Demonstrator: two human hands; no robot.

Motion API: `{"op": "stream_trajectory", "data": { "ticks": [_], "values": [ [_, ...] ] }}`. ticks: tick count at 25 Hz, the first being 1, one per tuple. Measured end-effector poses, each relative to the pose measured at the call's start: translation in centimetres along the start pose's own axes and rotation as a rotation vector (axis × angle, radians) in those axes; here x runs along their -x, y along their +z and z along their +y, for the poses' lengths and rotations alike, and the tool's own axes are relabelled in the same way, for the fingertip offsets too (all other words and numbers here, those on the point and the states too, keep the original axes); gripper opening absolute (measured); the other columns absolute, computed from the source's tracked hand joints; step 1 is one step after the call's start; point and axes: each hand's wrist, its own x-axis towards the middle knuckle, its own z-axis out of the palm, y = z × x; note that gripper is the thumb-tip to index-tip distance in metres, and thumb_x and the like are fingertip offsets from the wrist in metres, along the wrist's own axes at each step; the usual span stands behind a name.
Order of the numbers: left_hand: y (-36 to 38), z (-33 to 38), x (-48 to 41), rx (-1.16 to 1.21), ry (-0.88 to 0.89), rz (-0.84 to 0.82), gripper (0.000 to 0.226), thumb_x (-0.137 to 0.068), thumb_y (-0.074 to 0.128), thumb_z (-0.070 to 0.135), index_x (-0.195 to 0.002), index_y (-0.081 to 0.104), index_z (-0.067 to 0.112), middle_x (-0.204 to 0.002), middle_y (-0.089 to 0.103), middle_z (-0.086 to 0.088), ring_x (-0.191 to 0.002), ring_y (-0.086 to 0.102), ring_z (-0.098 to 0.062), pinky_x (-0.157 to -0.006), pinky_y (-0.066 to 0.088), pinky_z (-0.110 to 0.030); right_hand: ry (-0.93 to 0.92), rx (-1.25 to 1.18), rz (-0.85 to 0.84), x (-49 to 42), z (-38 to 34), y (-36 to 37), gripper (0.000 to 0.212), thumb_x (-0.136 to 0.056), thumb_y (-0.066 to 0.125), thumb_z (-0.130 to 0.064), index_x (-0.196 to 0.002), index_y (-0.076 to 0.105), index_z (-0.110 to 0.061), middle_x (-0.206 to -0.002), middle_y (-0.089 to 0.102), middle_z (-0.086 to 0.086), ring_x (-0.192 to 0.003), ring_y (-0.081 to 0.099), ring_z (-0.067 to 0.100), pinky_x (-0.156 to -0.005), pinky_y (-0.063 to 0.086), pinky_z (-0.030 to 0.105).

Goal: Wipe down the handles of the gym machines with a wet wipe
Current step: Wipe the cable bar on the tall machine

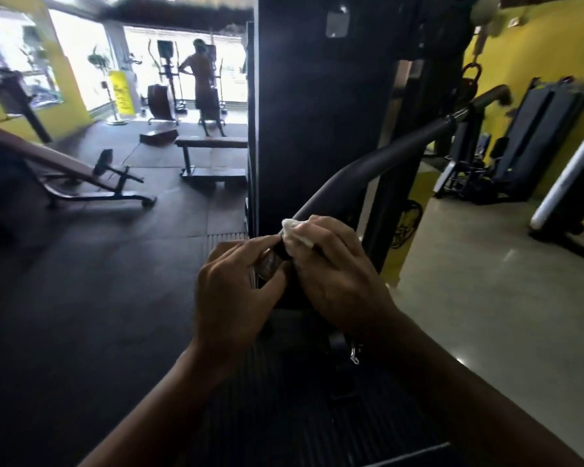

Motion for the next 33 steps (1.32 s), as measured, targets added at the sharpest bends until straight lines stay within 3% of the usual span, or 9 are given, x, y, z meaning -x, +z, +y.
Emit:
{"op": "stream_trajectory", "data": {
  "ticks": [4,7,9,13,18,21,23,27,33],
  "values": [
    [0.7,0.1,0.9,-0.071,0.020,0.006,0.040,-0.076,0.073,0.038,-0.113,0.071,0.027,-0.099,0.069,0.014,-0.098,0.058,-0.007,-0.082,0.045,-0.022,0.106,-0.112,0.021,0.4,0.6,0.3,0.029,-0.097,0.059,-0.012,-0.121,0.065,0.002,-0.129,0.057,0.017,-0.124,0.049,0.032,-0.110,0.038,0.043],
    [1.7,0.0,2.1,-0.094,0.063,-0.002,0.039,-0.077,0.073,0.041,-0.112,0.072,0.024,-0.100,0.067,0.018,-0.097,0.059,-0.006,-0.082,0.047,-0.024,-0.005,-0.056,-0.084,2.1,0.8,0.6,0.032,-0.098,0.060,-0.016,-0.124,0.063,0.003,-0.130,0.058,0.019,-0.128,0.047,0.034,-0.117,0.028,0.035],
    [2.2,-0.6,2.5,-0.096,0.064,-0.004,0.041,-0.076,0.074,0.042,-0.112,0.072,0.023,-0.103,0.069,0.016,-0.098,0.060,-0.007,-0.082,0.052,-0.034,0.100,-0.065,-0.046,2.2,1.6,0.3,0.032,-0.097,0.059,-0.018,-0.124,0.063,-0.001,-0.127,0.060,0.016,-0.123,0.051,0.034,-0.115,0.025,0.027],
    [3.2,-2.0,2.8,-0.056,0.075,0.015,0.041,-0.076,0.072,0.040,-0.112,0.073,0.021,-0.104,0.068,0.016,-0.098,0.062,-0.010,-0.081,0.054,-0.044,0.146,-0.071,-0.071,2.8,2.0,1.2,0.034,-0.099,0.057,-0.025,-0.124,0.064,-0.004,-0.126,0.061,0.012,-0.119,0.053,0.028,-0.108,0.039,0.033],
    [4.2,-3.2,3.2,-0.011,0.042,-0.001,0.041,-0.078,0.070,0.042,-0.114,0.072,0.022,-0.107,0.062,0.021,-0.101,0.059,-0.005,-0.085,0.053,-0.042,0.771,-0.344,0.221,4.8,-1.0,3.6,0.015,-0.093,0.066,-0.010,-0.108,0.066,-0.008,-0.109,0.065,0.002,-0.106,0.061,0.010,-0.089,0.051,0.025],
    [4.3,-4.1,3.3,0.022,0.021,0.019,0.041,-0.079,0.069,0.039,-0.115,0.072,0.018,-0.108,0.067,0.015,-0.102,0.060,-0.005,-0.087,0.053,-0.038,1.521,-1.046,0.473,4.4,-6.8,5.7,0.012,-0.092,0.065,-0.009,-0.103,0.067,-0.014,-0.096,0.072,0.000,-0.094,0.068,0.013,-0.085,0.057,0.034],
    [4.0,-4.5,3.5,0.005,0.047,0.014,0.042,-0.081,0.069,0.038,-0.117,0.071,0.016,-0.112,0.069,0.011,-0.104,0.058,-0.003,-0.087,0.053,-0.038,1.771,-1.442,0.541,3.6,-8.2,6.4,0.016,-0.097,0.058,-0.012,-0.111,0.064,-0.008,-0.100,0.073,0.011,-0.091,0.070,0.021,-0.082,0.056,0.033],
    [3.7,-4.8,3.6,-0.015,0.048,-0.037,0.044,-0.084,0.067,0.040,-0.122,0.068,0.017,-0.122,0.062,0.015,-0.110,0.056,-0.005,-0.092,0.048,-0.024,1.702,-1.689,0.448,2.9,-6.7,6.1,0.033,-0.101,0.049,-0.018,-0.129,0.057,-0.002,-0.124,0.064,0.023,-0.119,0.061,0.033,-0.093,0.056,0.035],
    [3.0,-4.9,3.2,-0.060,0.017,-0.046,0.043,-0.083,0.075,0.032,-0.122,0.068,0.015,-0.123,0.067,0.006,-0.105,0.057,-0.008,-0.089,0.039,-0.007,1.626,-1.664,0.480,3.7,-6.0,6.2,0.039,-0.096,0.058,-0.016,-0.128,0.052,0.006,-0.126,0.062,0.024,-0.115,0.062,0.031,-0.106,0.043,0.044]
  ]
}}
